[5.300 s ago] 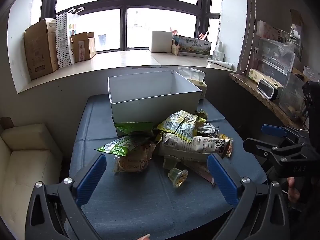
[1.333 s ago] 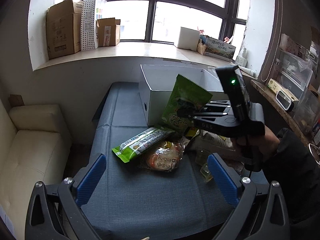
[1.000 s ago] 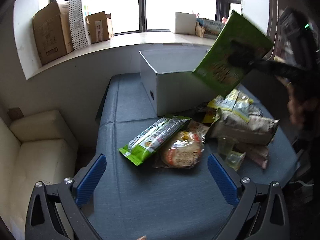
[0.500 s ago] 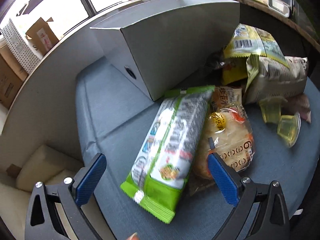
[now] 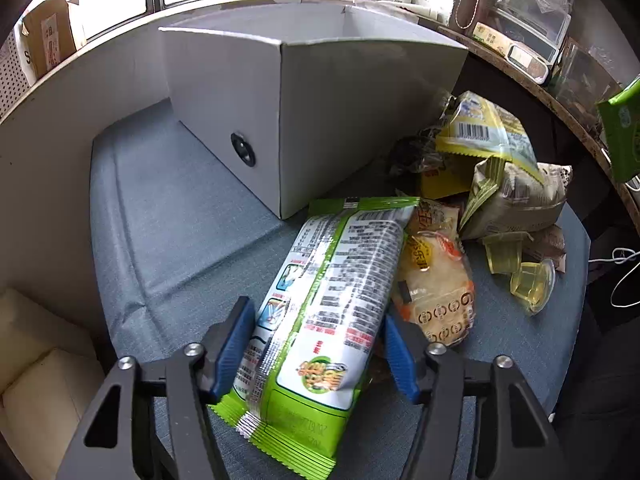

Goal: Organize snacks
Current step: 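Carry both green packets into the white box and open both tools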

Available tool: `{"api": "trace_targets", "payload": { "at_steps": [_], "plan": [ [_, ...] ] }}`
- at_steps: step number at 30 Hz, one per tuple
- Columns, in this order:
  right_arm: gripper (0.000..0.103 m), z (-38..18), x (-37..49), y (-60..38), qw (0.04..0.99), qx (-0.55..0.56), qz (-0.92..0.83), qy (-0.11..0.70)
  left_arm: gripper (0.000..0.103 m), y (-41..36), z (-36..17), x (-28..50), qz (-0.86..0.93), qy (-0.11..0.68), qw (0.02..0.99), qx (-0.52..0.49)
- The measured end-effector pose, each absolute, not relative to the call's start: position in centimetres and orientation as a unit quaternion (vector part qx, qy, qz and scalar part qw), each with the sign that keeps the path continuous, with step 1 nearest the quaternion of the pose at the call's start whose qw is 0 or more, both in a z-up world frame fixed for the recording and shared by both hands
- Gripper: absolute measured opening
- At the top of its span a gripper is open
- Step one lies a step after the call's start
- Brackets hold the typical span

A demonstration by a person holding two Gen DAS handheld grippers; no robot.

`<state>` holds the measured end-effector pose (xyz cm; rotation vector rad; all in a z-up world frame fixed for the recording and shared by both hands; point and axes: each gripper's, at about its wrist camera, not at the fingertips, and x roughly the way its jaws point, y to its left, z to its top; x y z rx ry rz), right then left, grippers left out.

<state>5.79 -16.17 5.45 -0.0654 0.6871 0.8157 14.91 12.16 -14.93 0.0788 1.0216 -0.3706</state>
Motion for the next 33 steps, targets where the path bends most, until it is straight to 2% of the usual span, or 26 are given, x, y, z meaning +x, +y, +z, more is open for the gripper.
{"api": "trace_targets", "payload": {
  "at_steps": [2, 3, 4, 12, 19, 23, 29, 33],
  "plan": [
    [0.015, 5.2, 5.8, -15.8, 0.86, -0.034, 0.388, 0.329, 0.04, 11.8, -13.7, 14.4, -0.17, 0.475, 0.863, 0.033],
    [0.015, 5.1, 5.8, -15.5, 0.858, -0.035, 0.392, 0.33, 0.02, 11.7, -13.2, 14.3, -0.171, 0.476, 0.862, 0.032],
    [0.015, 5.0, 5.7, -15.3, 0.858, -0.035, 0.393, 0.33, 0.014, 11.4, -13.0, 14.1, -0.162, 0.478, 0.862, 0.04],
    [0.015, 4.4, 5.6, -13.9, 0.848, -0.042, 0.405, 0.338, 0.014, 9.8, -9.7, 11.1, -0.121, 0.456, 0.882, 0.01],
    [0.015, 4.6, 7.3, -14.3, 0.856, -0.025, 0.389, 0.339, 0.014, 5.5, -3.1, 8.8, -0.112, 0.393, 0.913, 0.0],
    [0.015, 5.7, 10.0, -14.3, 0.866, -0.024, 0.373, 0.333, 0.014, 4.3, -0.3, 10.2, -0.095, 0.367, 0.925, 0.008],
    [0.015, 7.5, 17.4, -13.2, 0.876, -0.032, 0.354, 0.325, 0.014, 4.3, 2.8, 16.3, -0.053, 0.335, 0.94, -0.024],
    [0.015, 6.3, 24.2, -11.7, 0.868, -0.036, 0.331, 0.369, 0.014, 5.3, 2.9, 21.3, -0.003, 0.338, 0.94, -0.042]
  ]
}}
